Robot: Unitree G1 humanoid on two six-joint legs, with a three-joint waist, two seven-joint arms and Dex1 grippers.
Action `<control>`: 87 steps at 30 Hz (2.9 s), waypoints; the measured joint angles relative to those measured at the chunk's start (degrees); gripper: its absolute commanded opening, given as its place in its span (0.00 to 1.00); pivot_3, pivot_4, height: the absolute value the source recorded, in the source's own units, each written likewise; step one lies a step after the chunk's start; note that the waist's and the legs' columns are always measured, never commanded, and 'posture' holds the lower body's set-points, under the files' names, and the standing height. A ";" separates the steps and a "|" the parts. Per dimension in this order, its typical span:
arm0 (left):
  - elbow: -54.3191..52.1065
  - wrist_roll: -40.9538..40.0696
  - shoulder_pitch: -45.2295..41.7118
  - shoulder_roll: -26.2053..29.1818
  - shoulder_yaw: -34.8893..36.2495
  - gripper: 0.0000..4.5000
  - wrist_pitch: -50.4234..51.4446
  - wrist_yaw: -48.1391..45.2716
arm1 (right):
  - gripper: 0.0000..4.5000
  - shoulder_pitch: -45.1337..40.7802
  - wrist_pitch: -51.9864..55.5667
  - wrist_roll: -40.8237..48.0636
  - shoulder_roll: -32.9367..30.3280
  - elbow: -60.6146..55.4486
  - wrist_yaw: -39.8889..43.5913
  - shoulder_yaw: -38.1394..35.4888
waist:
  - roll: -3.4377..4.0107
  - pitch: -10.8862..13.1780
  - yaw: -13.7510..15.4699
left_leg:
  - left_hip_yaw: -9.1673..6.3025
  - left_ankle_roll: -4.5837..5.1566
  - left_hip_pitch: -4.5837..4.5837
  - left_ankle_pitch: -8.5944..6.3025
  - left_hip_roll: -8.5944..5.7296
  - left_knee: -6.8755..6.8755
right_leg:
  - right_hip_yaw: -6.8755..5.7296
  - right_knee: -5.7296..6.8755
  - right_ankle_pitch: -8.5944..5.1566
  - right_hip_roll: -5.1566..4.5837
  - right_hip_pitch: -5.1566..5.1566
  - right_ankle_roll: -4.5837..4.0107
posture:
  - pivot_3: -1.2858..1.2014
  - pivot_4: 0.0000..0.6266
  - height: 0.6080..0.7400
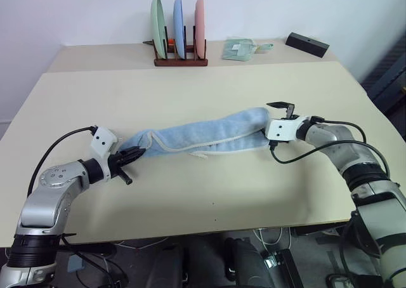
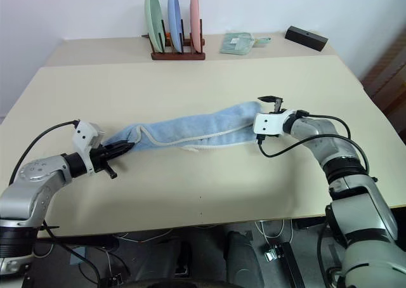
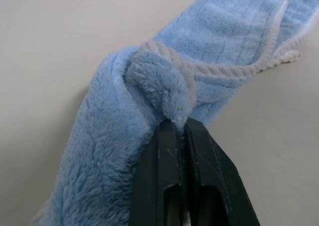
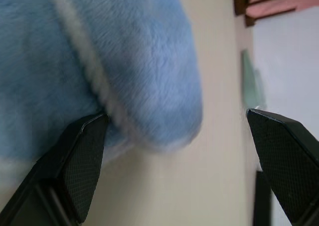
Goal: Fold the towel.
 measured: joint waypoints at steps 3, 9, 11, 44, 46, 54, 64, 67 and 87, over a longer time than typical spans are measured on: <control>-0.33 0.00 0.11 -0.12 -0.10 0.00 0.00 0.03 | 1.00 -0.93 -1.28 -1.63 0.95 1.50 -2.36 1.14 | 0.00 0.00 0.00 | 0.00 0.00 0.00 0.00 0.00 0.00 | 0.00 -0.01 0.00 0.00 0.00 0.00 | 0.52 0.24 1.00; -0.59 0.01 0.34 -0.62 -0.91 0.00 -0.01 0.04 | 1.00 -2.78 -4.11 -3.37 1.51 2.69 -7.62 2.04 | 0.00 0.00 -0.08 | -0.01 -0.01 0.00 0.01 0.00 0.00 | 0.00 0.00 0.00 0.01 0.00 0.00 | 0.52 0.24 1.00; -0.59 0.01 0.48 -0.65 -0.93 0.00 -0.03 0.07 | 1.00 -2.70 -6.52 -2.22 1.74 2.68 -6.62 2.02 | 0.00 0.00 -0.09 | 0.00 -0.01 0.00 0.01 0.00 0.00 | 0.00 -0.01 0.00 0.01 0.01 0.00 | 0.52 0.24 1.00; -0.97 0.05 0.36 -1.72 -2.07 0.00 -1.05 0.03 | 0.39 -5.05 -2.71 -11.21 3.39 10.36 -23.20 8.21 | -0.01 -0.01 -0.18 | -0.01 -0.03 0.02 0.02 0.00 -0.01 | 0.00 0.00 0.00 0.03 0.04 0.00 | 0.52 0.24 1.00; -0.97 0.05 0.62 -1.72 -2.07 0.00 -1.46 0.02 | 0.15 -5.05 -3.48 -11.55 3.38 10.36 -23.21 8.38 | -0.01 -0.01 -0.19 | -0.01 -0.03 0.02 0.02 0.00 -0.01 | 0.00 -0.01 0.00 0.03 0.04 0.00 | 0.52 0.24 1.00; -0.97 0.04 1.34 -2.05 -2.07 0.00 -1.89 0.03 | 0.01 -5.05 -3.44 -11.55 2.86 10.32 -24.45 8.09 | -0.01 -0.01 -0.16 | -0.02 -0.03 0.02 0.02 0.00 -0.01 | 0.00 -0.01 0.00 0.03 0.03 -0.01 | 0.52 0.24 1.00; -1.73 -1.82 1.77 -1.09 2.10 0.00 -2.76 -0.15 | 0.01 7.25 -6.75 7.27 -12.76 -8.77 -5.36 -1.87 | 0.01 0.01 0.67 | -0.14 0.02 -0.06 -0.01 -0.01 -0.01 | -0.03 -0.12 0.00 0.00 0.07 0.00 | 0.52 0.24 1.00; -3.54 -4.01 2.40 0.19 3.10 0.00 -1.23 -1.66 | 0.01 16.05 -2.85 18.73 -18.15 -18.48 8.21 -4.68 | 0.01 0.00 0.30 | -0.09 0.17 0.05 -0.09 0.00 0.00 | -0.01 -0.14 0.01 -0.04 0.19 0.01 | 0.52 0.24 1.00; 38.60 10.15 -47.16 -8.09 -0.75 0.00 -26.36 14.83 | 0.01 -10.09 8.22 10.62 -12.28 -13.98 0.55 -10.22 | 0.03 0.06 1.39 | 0.11 0.02 -0.22 0.01 -0.09 -0.07 | -0.04 -0.21 0.14 0.11 -0.09 0.02 | 0.52 0.24 1.00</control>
